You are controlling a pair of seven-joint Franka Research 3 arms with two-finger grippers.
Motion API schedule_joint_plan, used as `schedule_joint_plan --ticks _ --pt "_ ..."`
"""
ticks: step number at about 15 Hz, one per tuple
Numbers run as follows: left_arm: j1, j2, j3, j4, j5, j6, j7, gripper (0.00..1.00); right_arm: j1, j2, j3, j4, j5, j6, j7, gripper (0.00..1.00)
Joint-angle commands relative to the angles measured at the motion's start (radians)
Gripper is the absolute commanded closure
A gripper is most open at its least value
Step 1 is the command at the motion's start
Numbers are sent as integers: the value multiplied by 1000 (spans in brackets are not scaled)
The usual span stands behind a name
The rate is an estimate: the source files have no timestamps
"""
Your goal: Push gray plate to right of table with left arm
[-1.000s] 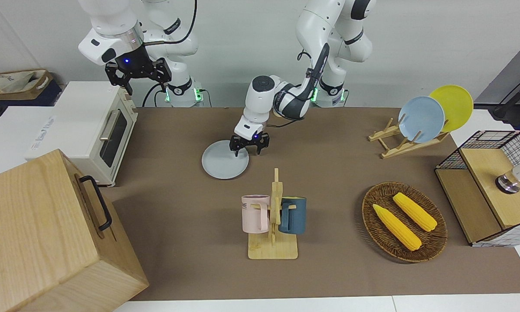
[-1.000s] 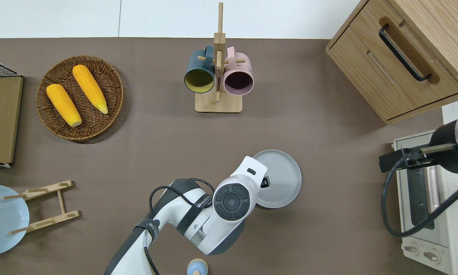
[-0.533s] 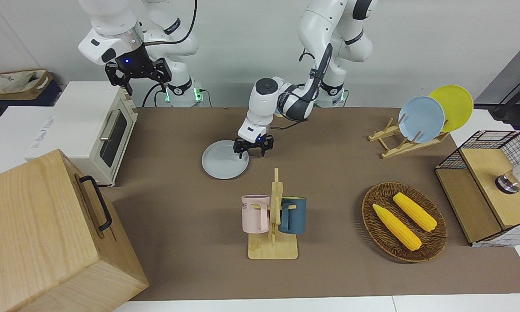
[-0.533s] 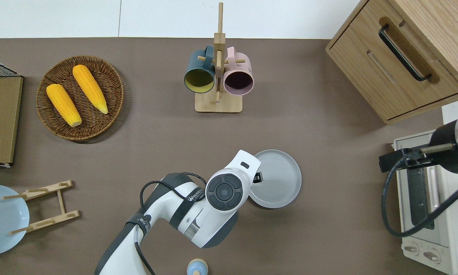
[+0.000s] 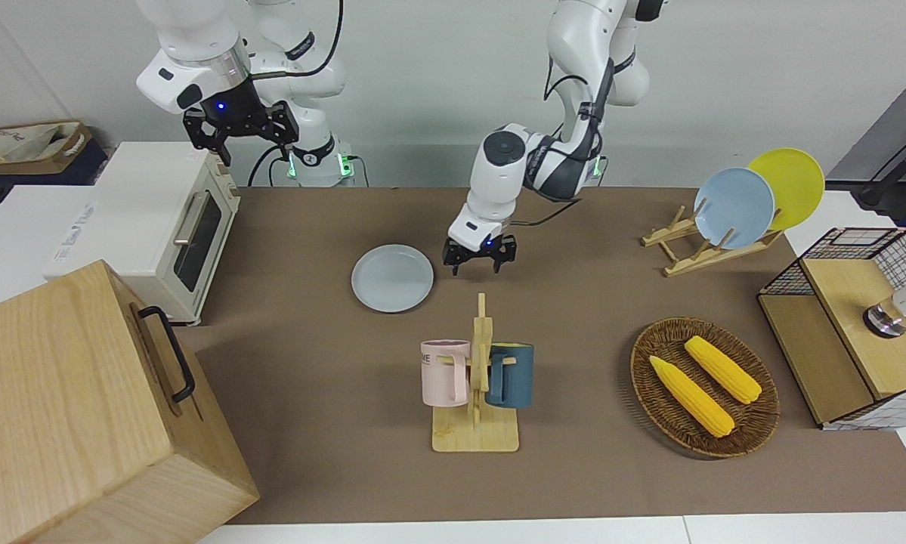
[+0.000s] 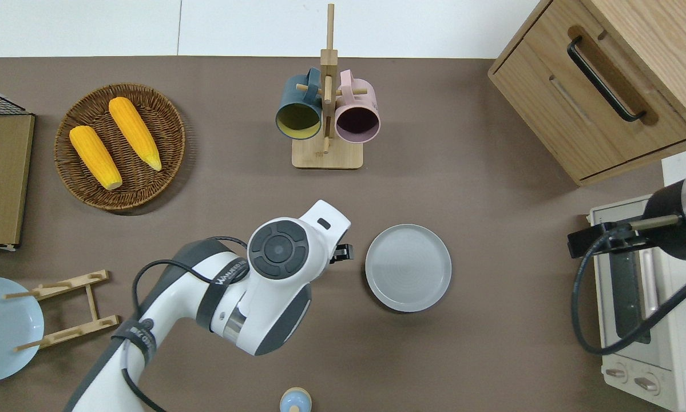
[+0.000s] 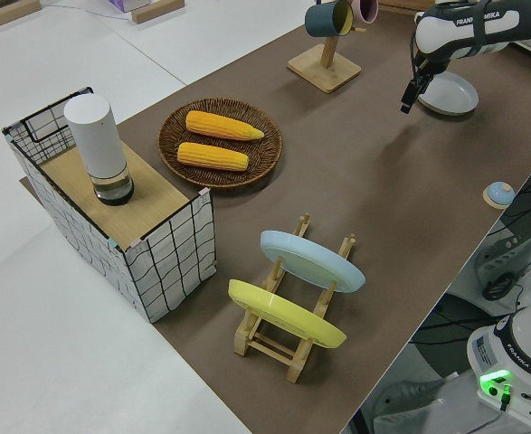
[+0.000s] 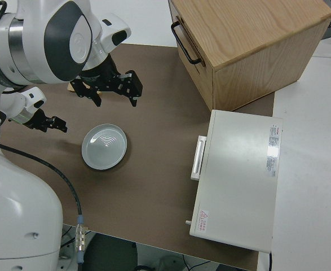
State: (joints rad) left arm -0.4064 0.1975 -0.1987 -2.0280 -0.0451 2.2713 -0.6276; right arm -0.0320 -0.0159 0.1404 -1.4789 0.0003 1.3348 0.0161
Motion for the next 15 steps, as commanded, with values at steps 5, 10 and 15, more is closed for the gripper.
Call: schedule_joint_plan --ticks 5,10,15 --pt "217 -161 1 -8 -70 -246 345 9 -20 -2 16 9 4 -16 13 17" --pt "313 -197 4 32 -62 -346 466 9 -20 -2 16 9 4 -16 13 17" --pt "356 -199 19 140 -53 -472 537 9 -20 -2 16 9 4 -16 12 17"
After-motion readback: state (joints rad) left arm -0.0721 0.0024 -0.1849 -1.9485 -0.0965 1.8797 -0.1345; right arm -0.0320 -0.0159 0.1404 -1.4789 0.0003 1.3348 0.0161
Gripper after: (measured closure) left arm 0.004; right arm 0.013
